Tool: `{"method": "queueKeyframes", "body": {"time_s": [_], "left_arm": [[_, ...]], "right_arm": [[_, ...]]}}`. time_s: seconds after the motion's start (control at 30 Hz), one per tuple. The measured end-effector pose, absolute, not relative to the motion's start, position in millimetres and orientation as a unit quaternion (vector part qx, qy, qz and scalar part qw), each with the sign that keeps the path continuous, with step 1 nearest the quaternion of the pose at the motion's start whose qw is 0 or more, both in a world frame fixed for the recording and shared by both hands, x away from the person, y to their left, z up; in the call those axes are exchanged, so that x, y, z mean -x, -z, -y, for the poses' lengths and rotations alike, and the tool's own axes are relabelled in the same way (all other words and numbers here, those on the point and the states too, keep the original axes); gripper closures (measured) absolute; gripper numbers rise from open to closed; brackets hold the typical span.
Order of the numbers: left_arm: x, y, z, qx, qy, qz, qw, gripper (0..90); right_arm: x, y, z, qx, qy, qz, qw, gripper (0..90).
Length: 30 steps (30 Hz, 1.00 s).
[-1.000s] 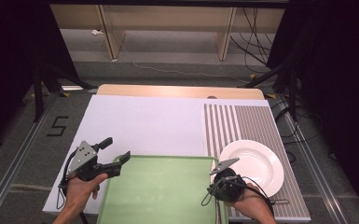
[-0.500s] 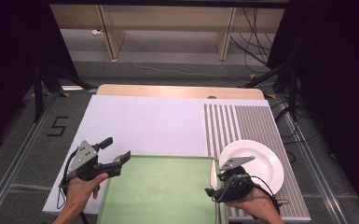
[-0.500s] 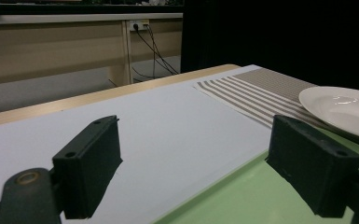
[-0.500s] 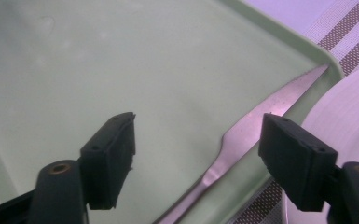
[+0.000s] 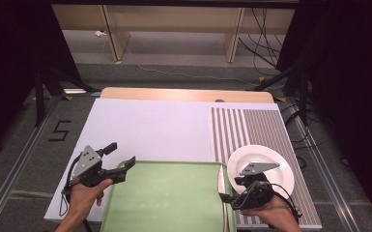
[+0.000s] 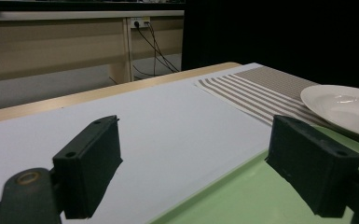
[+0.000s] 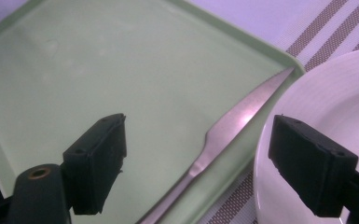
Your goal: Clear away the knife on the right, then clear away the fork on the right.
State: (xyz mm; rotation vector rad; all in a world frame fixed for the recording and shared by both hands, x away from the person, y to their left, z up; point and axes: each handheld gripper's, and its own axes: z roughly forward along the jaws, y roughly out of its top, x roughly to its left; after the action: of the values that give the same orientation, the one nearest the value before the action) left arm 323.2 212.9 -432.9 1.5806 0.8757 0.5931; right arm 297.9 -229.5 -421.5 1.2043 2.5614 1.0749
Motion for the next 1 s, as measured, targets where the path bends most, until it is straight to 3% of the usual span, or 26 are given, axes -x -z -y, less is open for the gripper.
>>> {"method": "queueKeyframes", "body": {"time_s": [1.0], "left_arm": [[-320, 431, -212, -0.679, -0.255, -0.367, 0.582, 16.6]], "right_arm": [[-281, 422, 262, -0.417, -0.344, -0.836, 0.092, 17.9]]}}
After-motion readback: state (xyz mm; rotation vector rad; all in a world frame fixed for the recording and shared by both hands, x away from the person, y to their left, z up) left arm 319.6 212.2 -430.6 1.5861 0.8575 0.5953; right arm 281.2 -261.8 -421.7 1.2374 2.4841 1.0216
